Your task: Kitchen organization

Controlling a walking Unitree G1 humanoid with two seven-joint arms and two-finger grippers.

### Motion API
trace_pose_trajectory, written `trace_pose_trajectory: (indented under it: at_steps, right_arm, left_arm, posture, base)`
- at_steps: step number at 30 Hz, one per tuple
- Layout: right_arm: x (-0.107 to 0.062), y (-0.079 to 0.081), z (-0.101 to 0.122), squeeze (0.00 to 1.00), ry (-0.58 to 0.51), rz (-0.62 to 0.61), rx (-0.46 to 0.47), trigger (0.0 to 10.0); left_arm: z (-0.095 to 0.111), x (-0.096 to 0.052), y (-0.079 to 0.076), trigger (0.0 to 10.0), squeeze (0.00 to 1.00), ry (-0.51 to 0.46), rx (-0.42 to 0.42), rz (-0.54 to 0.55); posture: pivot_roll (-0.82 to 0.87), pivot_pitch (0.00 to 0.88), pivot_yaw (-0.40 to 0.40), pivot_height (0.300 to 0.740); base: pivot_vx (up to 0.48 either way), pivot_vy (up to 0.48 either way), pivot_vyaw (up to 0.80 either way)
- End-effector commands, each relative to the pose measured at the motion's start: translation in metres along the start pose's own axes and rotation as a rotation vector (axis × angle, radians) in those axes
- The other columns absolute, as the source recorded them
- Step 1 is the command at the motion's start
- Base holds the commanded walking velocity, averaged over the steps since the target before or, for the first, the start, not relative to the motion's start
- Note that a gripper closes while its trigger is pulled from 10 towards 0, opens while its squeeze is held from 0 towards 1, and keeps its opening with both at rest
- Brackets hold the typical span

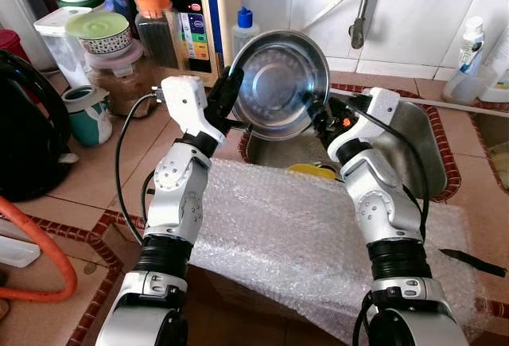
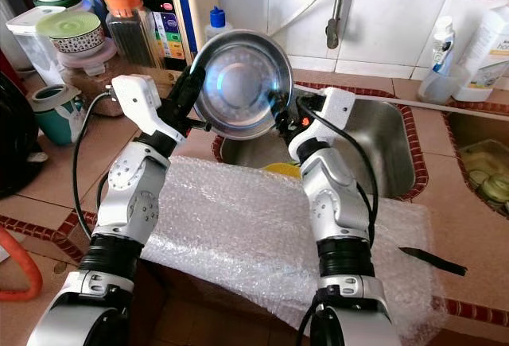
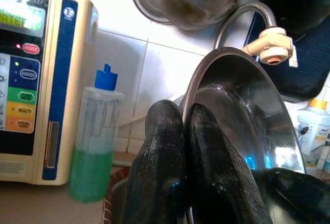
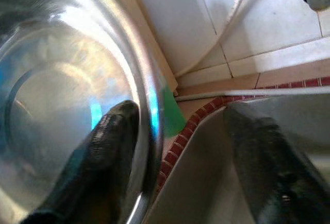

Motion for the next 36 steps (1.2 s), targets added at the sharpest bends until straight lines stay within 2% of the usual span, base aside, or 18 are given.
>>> trace_pose_trajectory:
  at_steps: [1,9,18,22,29,31,32,34,35,36]
  right_arm:
    - [0.004,0.001,0.002,0.00,0.003,-0.003,0.032,0.0]
    - [0.003,-0.002,0.000,0.00,0.008,-0.012,0.084,0.0]
    - [0.003,-0.005,-0.001,0.00,0.016,0.008,0.196,0.0]
    - [0.003,-0.004,0.000,0.00,0.013,0.026,0.279,0.0]
    - [0.002,-0.009,0.001,0.00,0.002,-0.008,0.277,0.0]
    - [0.002,-0.010,0.006,0.00,-0.017,-0.018,0.280,0.0]
    - [0.002,-0.010,0.008,0.00,-0.022,-0.017,0.281,0.0]
    - [0.002,-0.010,0.010,0.00,-0.024,-0.019,0.265,0.0]
    - [0.002,-0.010,0.010,0.00,-0.024,-0.018,0.265,0.0]
    - [0.002,-0.010,0.010,0.00,-0.024,-0.018,0.265,0.0]
  left_arm:
    - [0.005,0.002,-0.005,0.0,0.00,-0.014,0.000,-0.028]
    - [0.004,0.002,-0.007,0.0,0.00,-0.006,-0.013,-0.041]
    - [0.001,0.002,-0.008,0.0,0.00,0.013,-0.025,-0.047]
    - [-0.001,0.001,-0.005,0.0,0.00,0.028,-0.013,-0.033]
    - [-0.005,-0.001,-0.002,0.0,0.00,0.046,-0.011,-0.014]
    - [-0.006,-0.002,0.001,2.7,0.00,0.056,-0.007,0.001]
    - [-0.007,-0.003,0.002,2.7,0.00,0.060,-0.006,0.007]
    - [-0.008,-0.004,0.004,3.4,0.00,0.070,-0.001,0.019]
    - [-0.009,-0.004,0.005,4.1,0.00,0.072,0.004,0.024]
    - [-0.009,-0.004,0.005,4.1,0.00,0.072,0.004,0.024]
  posture:
    - [0.07,0.000,0.060,0.740]
    - [0.06,0.000,0.062,0.740]
    - [0.07,0.000,0.057,0.740]
    - [0.07,0.000,0.053,0.740]
    - [0.06,0.000,0.054,0.740]
    - [0.06,0.000,0.054,0.740]
    - [0.06,0.000,0.054,0.740]
    - [0.06,0.000,0.056,0.740]
    - [0.06,0.000,0.056,0.740]
    - [0.06,0.000,0.056,0.740]
  base:
    - [0.000,0.000,0.00]
    - [0.000,0.000,0.00]
    - [0.000,0.000,0.00]
    - [0.000,0.000,0.00]
    - [0.000,0.000,0.00]
    - [0.000,0.000,0.00]
    - [0.000,0.000,0.00]
    - [0.000,0.000,0.00]
    - [0.000,0.000,0.00]
    - [0.000,0.000,0.00]
Point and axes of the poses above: a point about 5 cm out from each wrist's last joint towards the gripper, its own x axis pointing out of the wrist towards the gripper, its own z axis along the axis of the wrist's last joint, y = z × x, the point moved 2 cm from there along x, pointing out of the wrist towards the gripper, and after that the axes turned 11 degrees about -x, right-handed, at the moved point
